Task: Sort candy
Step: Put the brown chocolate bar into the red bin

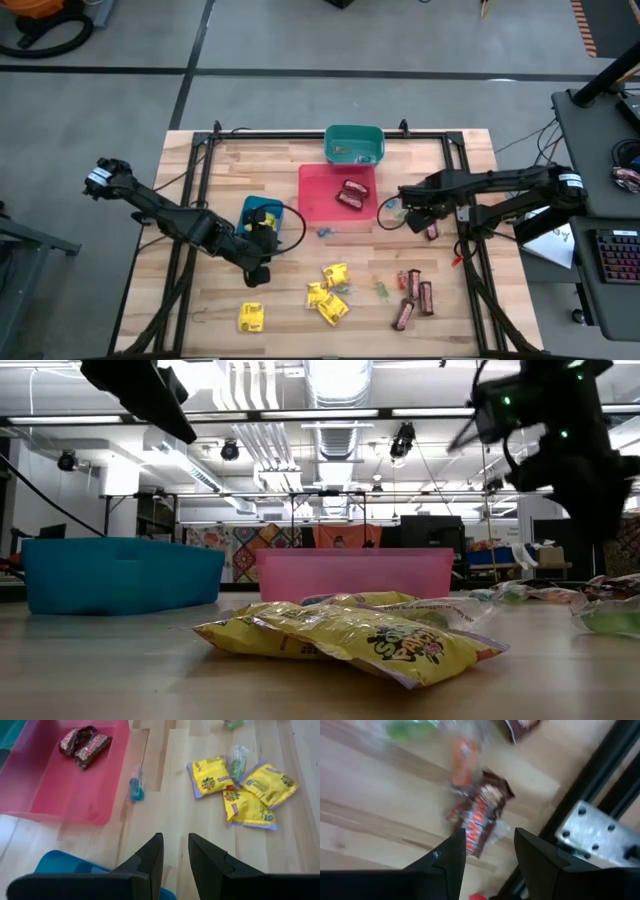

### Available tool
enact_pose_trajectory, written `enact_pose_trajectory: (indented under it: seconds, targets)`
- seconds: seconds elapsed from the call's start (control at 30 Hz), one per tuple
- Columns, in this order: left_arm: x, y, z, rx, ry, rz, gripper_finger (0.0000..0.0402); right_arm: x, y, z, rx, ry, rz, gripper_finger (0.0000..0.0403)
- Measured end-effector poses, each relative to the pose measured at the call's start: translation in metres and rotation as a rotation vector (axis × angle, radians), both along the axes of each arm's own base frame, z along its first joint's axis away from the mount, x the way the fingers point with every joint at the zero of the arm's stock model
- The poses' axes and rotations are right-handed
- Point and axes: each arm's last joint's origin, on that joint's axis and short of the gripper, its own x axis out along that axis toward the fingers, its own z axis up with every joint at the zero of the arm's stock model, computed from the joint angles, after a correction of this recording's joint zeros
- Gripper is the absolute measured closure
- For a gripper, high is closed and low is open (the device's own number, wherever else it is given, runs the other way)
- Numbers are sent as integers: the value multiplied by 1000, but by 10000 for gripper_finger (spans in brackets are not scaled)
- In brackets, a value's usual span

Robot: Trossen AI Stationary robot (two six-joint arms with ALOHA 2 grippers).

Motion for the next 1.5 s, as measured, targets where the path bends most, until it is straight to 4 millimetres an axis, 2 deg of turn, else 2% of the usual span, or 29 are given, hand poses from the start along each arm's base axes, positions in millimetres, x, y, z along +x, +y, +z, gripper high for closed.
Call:
enact_pose_trajectory:
  seconds: [0.2, 0.37, 0.7, 0.83, 1.23, 1.5]
  targets:
    - [0, 0, 0, 7, 4, -3, 326, -8, 2, -20, 27, 30, -38, 243]
    - [-1, 1, -2, 11, 11, -2, 326, -5, 2, -32, 39, -17, -39, 243]
    - [-3, 2, -10, 0, 28, 23, 326, 0, 1, -55, 44, 30, -20, 243]
    - [-4, 2, -14, -4, 37, 34, 326, 4, 1, -60, 46, 28, 1, 257]
    - [-5, 3, -18, -17, 44, 57, 326, 16, -1, -44, 49, -57, 78, 385]
    - [-5, 3, -18, -27, 42, 68, 326, 24, -2, -13, 40, -117, 123, 392]
